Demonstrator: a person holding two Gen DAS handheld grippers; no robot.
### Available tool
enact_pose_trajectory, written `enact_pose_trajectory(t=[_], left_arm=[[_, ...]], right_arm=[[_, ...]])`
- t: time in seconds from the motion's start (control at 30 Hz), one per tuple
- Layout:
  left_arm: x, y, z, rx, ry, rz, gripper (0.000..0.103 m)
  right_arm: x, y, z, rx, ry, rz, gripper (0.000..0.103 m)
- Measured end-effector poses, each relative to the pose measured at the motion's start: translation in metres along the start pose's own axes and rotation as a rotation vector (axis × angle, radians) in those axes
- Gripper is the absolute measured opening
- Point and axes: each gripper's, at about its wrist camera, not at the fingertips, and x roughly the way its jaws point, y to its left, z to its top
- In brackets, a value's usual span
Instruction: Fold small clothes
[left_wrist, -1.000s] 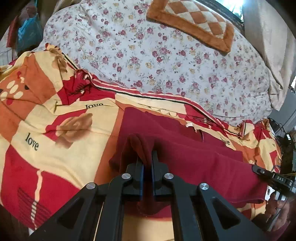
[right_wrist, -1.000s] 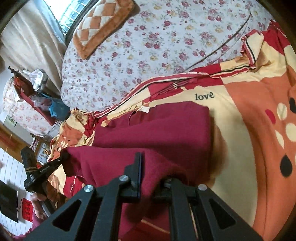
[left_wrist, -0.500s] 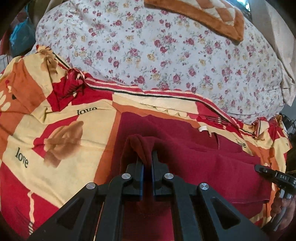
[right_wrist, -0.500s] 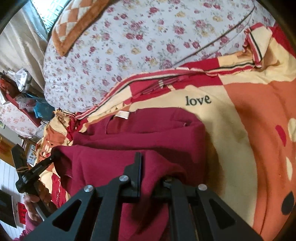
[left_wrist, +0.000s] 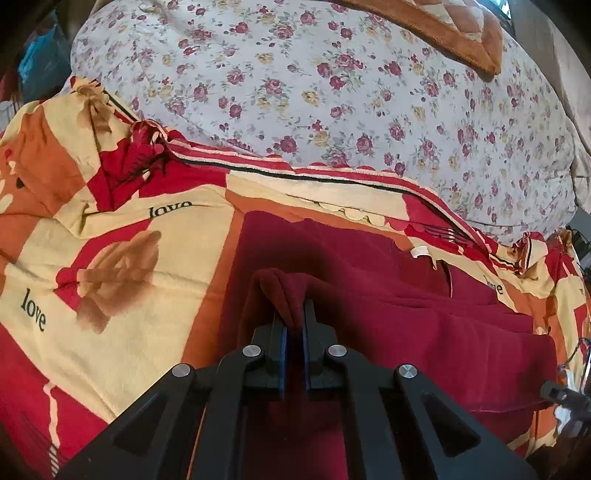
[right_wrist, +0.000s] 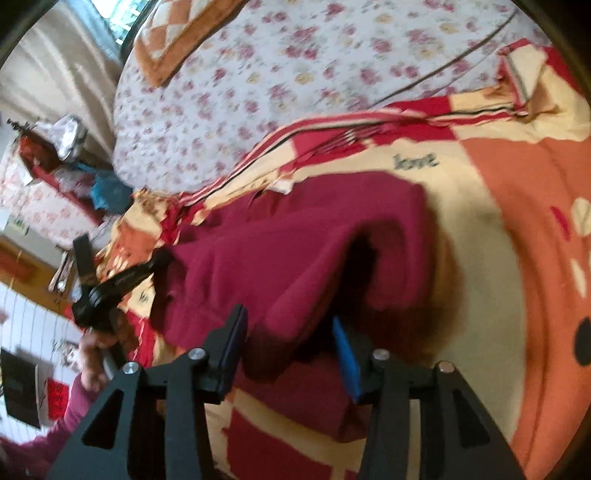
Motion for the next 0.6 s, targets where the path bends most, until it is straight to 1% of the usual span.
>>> enact_pose_trajectory(t=[0.03, 0.07, 0.1, 0.17, 0.23, 0.27, 0.37, 0.5, 0.53, 0.57, 0.6], left_arm=[[0.0, -0.001, 0.001, 0.001, 0.001, 0.001, 0.0], [0.001, -0.001, 0.002, 0.003, 0.003, 0.0, 0.0], [0.001, -0.001, 0.003, 0.005, 0.006, 0.0, 0.0], [0.004, -0.001, 0.007, 0.007, 0.017, -0.008, 0.0], [0.007, 0.001, 0.013, 0.005, 0.03, -0.031, 0.0], [0.008, 0.002, 0.018, -0.002, 0.033, -0.056, 0.0], [0.012, 0.007, 0.031, -0.045, 0.042, -0.13, 0.0], [0.014, 0.01, 0.042, -0.083, 0.058, -0.199, 0.0], [0.013, 0.011, 0.044, -0.086, 0.059, -0.214, 0.006], [0.01, 0.011, 0.046, -0.091, 0.055, -0.238, 0.009], [0.006, 0.012, 0.047, -0.093, 0.048, -0.257, 0.017]], right_arm=[[0.007, 0.003, 0.001, -0.011, 0.015, -0.002, 0.042], [0.011, 0.005, 0.004, -0.029, 0.017, -0.009, 0.031], [0.014, 0.007, 0.006, -0.042, 0.016, -0.017, 0.022], [0.018, 0.009, 0.015, -0.053, -0.013, -0.021, 0.019], [0.015, 0.004, 0.029, -0.022, -0.06, 0.001, 0.018], [0.014, 0.001, 0.037, -0.002, -0.084, 0.002, 0.018], [0.013, -0.009, 0.061, 0.043, -0.153, -0.018, 0.018], [0.028, -0.025, 0.088, 0.095, -0.179, -0.057, 0.018], [0.035, -0.032, 0.094, 0.124, -0.179, -0.063, 0.018], [0.04, -0.038, 0.098, 0.147, -0.175, -0.068, 0.018], [0.046, -0.043, 0.1, 0.169, -0.173, -0.075, 0.019]])
